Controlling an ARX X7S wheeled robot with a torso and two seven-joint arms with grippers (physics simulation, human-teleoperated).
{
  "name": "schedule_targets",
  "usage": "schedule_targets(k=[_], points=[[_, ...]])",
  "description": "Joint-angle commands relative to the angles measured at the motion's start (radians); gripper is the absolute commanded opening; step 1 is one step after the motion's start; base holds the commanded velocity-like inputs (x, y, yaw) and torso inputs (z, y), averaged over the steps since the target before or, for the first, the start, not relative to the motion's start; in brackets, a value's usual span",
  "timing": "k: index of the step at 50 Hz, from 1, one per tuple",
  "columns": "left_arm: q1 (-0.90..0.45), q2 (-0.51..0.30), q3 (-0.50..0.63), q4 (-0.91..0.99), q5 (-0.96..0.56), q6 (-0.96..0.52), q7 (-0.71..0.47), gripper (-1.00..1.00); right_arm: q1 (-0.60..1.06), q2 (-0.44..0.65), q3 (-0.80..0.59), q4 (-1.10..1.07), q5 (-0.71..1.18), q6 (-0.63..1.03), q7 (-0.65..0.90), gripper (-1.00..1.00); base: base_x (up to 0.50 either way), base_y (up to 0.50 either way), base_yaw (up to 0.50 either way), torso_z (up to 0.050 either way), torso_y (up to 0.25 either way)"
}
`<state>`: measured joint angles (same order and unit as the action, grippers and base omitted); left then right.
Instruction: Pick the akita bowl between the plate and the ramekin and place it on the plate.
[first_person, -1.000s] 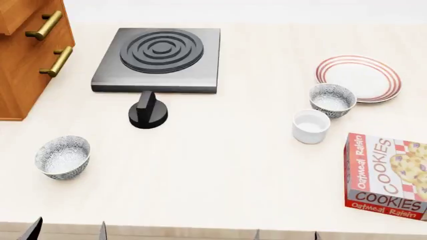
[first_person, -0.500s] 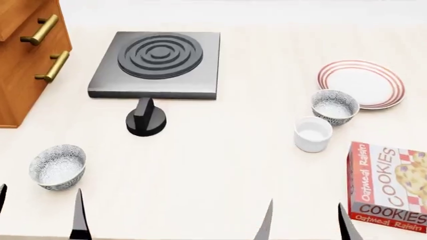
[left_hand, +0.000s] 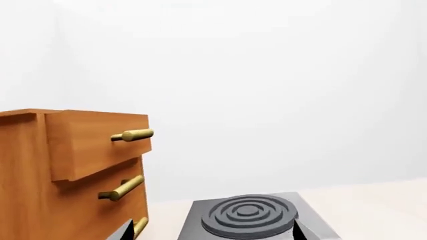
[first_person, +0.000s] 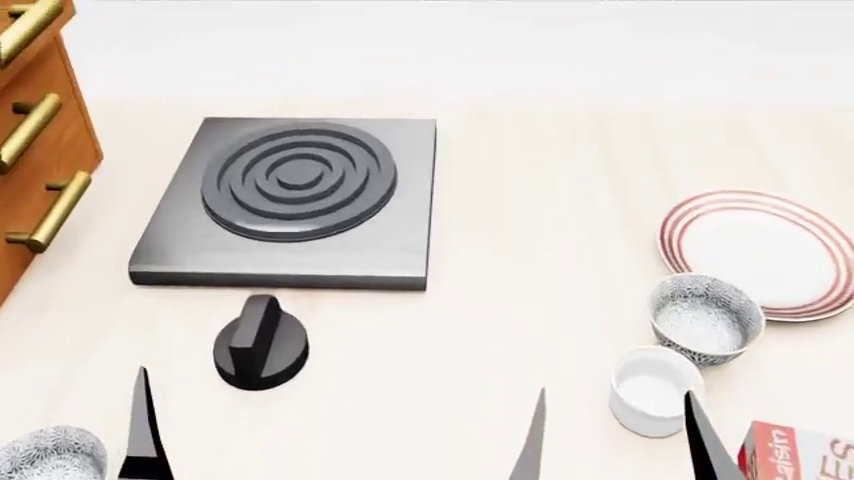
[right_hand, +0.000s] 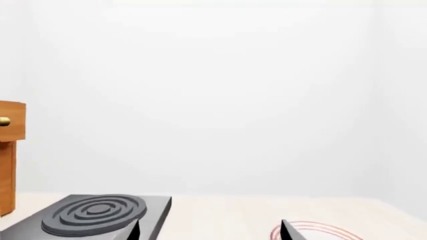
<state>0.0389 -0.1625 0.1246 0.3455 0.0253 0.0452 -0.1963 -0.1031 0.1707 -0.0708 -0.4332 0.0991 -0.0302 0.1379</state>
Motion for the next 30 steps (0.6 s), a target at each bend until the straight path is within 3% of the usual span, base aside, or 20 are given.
schedule_targets(k=[1, 28, 30], points=[[0.005, 0.009, -0.024, 0.017, -0.03, -0.009, 0.035, 1.0, -0.003, -0.003, 0.013, -0.011, 0.006, 0.002, -0.032, 1.0, 0.5, 0.0, 0.0, 0.0, 0.0], [0.014, -0.012, 0.002, -0.018, -0.041, 0.023, 0.017, 1.0, -0.012, 0.02, -0.03, 0.042, -0.004, -0.058, -0.03, 1.0, 0.5, 0.0, 0.0, 0.0, 0.001], [0.014, -0.014, 0.003, -0.017, -0.043, 0.022, 0.016, 1.0, -0.016, 0.016, -0.025, 0.051, 0.007, -0.091, -0.029, 1.0, 0.0, 0.0, 0.0, 0.0, 0.0]])
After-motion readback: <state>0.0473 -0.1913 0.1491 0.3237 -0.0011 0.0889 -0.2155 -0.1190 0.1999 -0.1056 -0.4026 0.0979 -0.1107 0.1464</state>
